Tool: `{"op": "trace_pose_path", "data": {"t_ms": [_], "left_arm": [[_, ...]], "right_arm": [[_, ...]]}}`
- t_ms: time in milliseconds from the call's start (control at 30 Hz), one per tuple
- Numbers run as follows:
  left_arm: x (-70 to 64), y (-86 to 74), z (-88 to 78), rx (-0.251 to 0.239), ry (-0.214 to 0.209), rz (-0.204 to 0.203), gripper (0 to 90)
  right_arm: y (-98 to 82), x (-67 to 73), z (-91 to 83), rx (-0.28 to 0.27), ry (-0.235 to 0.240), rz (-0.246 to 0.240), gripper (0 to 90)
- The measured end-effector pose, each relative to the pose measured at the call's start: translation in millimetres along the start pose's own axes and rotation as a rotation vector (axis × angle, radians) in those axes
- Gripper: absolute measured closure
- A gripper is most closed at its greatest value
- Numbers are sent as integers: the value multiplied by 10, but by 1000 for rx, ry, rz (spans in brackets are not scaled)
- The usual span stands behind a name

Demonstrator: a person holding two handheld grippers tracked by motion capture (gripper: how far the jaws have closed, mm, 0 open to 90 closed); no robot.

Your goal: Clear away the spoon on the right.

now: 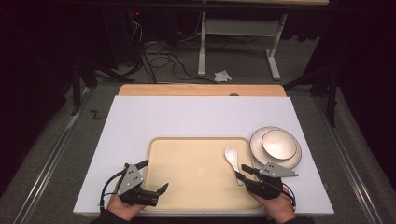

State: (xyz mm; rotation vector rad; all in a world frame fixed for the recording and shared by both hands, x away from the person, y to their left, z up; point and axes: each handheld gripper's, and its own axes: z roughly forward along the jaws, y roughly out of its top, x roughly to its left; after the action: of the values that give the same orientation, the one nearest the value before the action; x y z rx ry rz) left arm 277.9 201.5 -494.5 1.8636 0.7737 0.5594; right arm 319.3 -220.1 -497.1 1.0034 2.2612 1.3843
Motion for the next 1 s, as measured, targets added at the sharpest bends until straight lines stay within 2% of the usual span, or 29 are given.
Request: {"op": "trace_pose_path", "data": {"t_ms": [200,233,267,367,400,433,467,500,533,567,600,733,867,1000], "left_arm": [[-1,-1,7,4,2,-3,3],[-2,-1,9,4,2,-4,3],[-3,-1,10,6,2,-3,3],[-3,-1,5,2,1,-5,3],[-3,-1,5,2,1,-5,3],[3,1,-11,0,1,-5,4],[6,-1,-17,-6,0,-9,4],[6,-1,-17,-6,0,-9,4],[16,-1,-30,-10,-3,-12,5],[16,-1,-30,-10,-3,-12,5],[25,1,-39,-16,-5,-13,5],[20,7,-51,-24,-11,-10,6],[11,15,-54,-27,-18,-5,8],[11,16,-52,-26,-19,-6,8]], "right_arm": [[10,12,10,-6,3,-12,633],[15,21,19,-6,3,-14,659],[48,27,58,-4,15,3,727],[169,35,174,37,-17,0,867],[169,35,174,37,-17,0,867],[267,41,278,63,-70,-10,900],[313,56,344,83,-92,-15,900],[313,56,344,83,-92,-15,900],[399,82,495,134,-122,-25,900],[399,82,495,134,-122,-25,900],[474,117,652,181,-140,-55,900],[572,165,886,256,-163,-76,900],[559,117,992,294,-188,-73,900],[553,38,981,312,-209,-59,900]]}}
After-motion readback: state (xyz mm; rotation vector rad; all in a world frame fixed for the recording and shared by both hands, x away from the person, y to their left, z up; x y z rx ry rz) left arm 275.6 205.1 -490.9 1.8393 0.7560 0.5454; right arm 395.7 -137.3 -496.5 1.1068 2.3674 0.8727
